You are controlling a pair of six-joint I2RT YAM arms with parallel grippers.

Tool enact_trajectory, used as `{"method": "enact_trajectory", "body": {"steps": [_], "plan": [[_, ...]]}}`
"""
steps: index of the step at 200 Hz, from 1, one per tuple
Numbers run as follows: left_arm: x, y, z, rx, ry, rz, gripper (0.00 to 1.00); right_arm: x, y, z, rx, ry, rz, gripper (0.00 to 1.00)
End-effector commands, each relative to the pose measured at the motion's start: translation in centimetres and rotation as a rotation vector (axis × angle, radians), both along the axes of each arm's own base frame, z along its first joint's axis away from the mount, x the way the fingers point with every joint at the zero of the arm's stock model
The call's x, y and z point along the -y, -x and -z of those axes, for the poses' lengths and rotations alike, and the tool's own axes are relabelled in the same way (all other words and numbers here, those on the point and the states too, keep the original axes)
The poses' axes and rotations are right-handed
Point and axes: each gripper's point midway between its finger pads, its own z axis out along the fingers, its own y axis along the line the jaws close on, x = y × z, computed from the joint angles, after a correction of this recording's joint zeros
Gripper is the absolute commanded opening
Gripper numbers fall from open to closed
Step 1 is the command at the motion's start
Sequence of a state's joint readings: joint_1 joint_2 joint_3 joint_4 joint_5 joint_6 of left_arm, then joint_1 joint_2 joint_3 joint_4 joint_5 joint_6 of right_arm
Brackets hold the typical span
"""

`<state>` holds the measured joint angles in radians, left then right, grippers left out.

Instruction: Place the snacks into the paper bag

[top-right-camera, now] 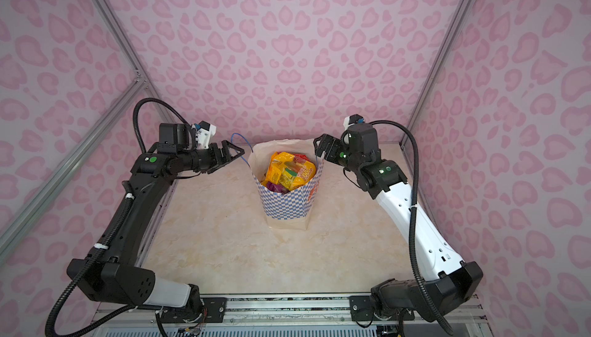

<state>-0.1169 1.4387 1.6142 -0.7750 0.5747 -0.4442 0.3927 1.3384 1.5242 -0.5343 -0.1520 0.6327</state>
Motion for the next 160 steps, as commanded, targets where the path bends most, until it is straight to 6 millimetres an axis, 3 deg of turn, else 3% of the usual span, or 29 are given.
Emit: {"method": "enact_trajectory", "body": {"steps": [1, 11, 14, 35, 63, 68, 104, 128, 160], "plan": [[-2.0, 1.6, 0.3, 0.007, -0.113, -0.053, 0.97, 2.1, 1.2, -0.3, 0.036, 0.089, 0.055, 0.99], [-3.2, 2.1, 0.0, 0.030, -0.147, -0.106, 0.97, 3.0, 1.9, -1.3, 0.070, 0.117, 0.077, 0.99], [-3.6, 2.2, -0.2, 0.040, -0.157, -0.127, 0.97, 3.2, 2.1, -0.2, 0.056, 0.139, 0.078, 0.99], [-8.0, 2.6, -0.6, 0.109, -0.249, -0.344, 0.97, 4.8, 3.0, -0.1, 0.094, 0.241, 0.090, 0.99], [-13.4, 2.7, -0.4, 0.178, -0.334, -0.618, 0.97, 10.6, 3.1, 1.5, 0.087, 0.416, 0.320, 0.99], [-13.9, 2.6, 1.0, 0.165, -0.353, -0.639, 0.97, 11.6, 3.2, 1.8, 0.100, 0.443, 0.357, 0.99], [-16.7, 1.5, 5.3, 0.261, -0.434, -0.767, 0.97, 15.9, 3.7, 5.2, 0.270, 0.506, 0.452, 0.99], [-18.0, 1.4, 9.8, 0.246, -0.500, -0.809, 0.97, 19.7, 5.1, 9.4, 0.318, 0.527, 0.576, 0.99], [-20.8, 2.0, 13.6, 0.270, -0.619, -0.928, 0.97, 23.0, 6.0, 15.4, 0.287, 0.538, 0.695, 0.99]]}}
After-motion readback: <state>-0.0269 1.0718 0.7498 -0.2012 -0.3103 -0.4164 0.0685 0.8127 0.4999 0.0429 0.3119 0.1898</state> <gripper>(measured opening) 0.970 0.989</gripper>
